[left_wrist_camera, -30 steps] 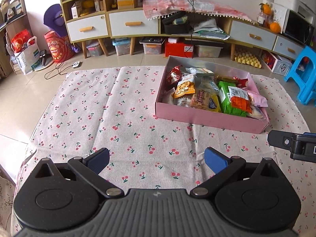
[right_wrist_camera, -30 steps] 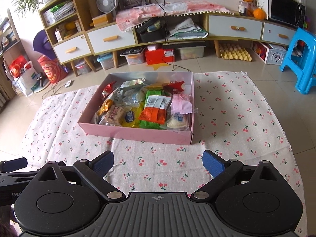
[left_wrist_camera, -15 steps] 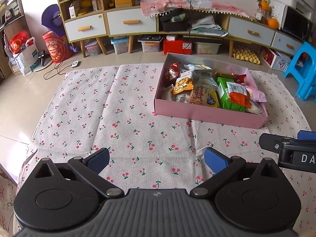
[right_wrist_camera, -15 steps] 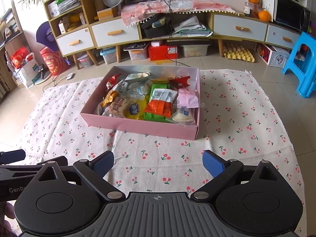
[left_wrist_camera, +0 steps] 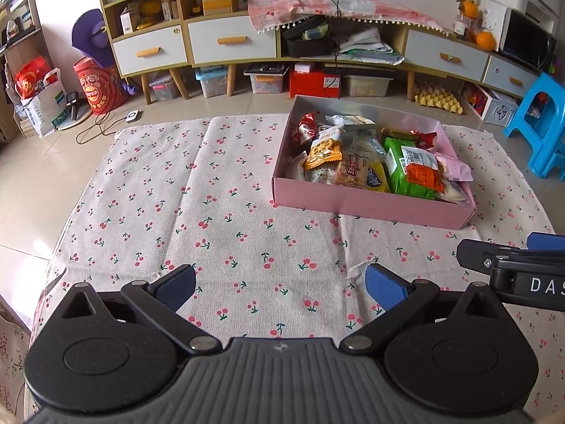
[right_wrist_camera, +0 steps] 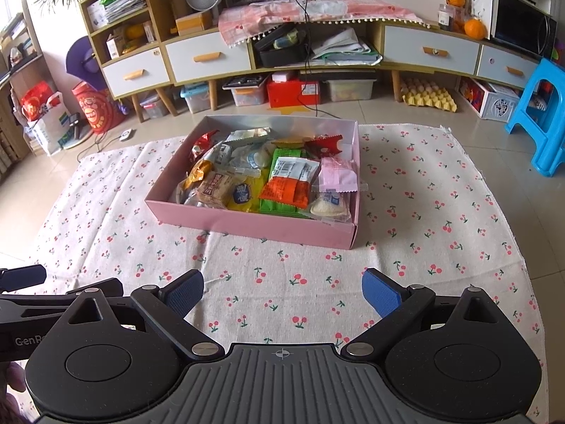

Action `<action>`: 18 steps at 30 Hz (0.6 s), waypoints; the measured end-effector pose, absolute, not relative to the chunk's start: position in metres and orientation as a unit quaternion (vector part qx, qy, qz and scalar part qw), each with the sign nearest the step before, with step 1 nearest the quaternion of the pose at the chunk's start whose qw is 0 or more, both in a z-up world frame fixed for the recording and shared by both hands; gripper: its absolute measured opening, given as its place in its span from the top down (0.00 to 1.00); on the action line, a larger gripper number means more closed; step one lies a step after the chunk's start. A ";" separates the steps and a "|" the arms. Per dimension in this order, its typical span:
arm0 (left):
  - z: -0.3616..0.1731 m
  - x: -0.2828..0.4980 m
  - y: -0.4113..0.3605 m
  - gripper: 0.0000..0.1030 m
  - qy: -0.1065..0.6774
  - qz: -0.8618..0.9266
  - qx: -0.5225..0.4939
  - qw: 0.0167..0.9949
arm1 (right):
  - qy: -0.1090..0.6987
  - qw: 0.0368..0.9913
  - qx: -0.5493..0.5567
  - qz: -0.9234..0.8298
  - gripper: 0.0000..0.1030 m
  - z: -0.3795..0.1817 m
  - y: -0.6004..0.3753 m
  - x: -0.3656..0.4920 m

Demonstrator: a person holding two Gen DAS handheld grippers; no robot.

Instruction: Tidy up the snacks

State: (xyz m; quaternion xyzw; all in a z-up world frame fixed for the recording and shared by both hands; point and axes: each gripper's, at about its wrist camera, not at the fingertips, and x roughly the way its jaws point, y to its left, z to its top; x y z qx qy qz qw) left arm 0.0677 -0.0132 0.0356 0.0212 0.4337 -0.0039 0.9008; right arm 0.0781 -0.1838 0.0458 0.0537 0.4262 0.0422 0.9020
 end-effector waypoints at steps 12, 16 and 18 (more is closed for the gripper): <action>0.035 0.067 -0.014 0.01 0.434 -0.004 0.021 0.901 | 0.429 0.901 0.053 0.042 0.05 0.044 -0.183 0.079; 0.035 0.067 -0.014 0.01 0.434 -0.003 0.022 0.901 | 0.430 0.900 0.053 0.041 0.05 0.043 -0.184 0.079; 0.035 0.067 -0.014 0.01 0.434 -0.003 0.022 0.901 | 0.430 0.900 0.053 0.041 0.05 0.043 -0.184 0.079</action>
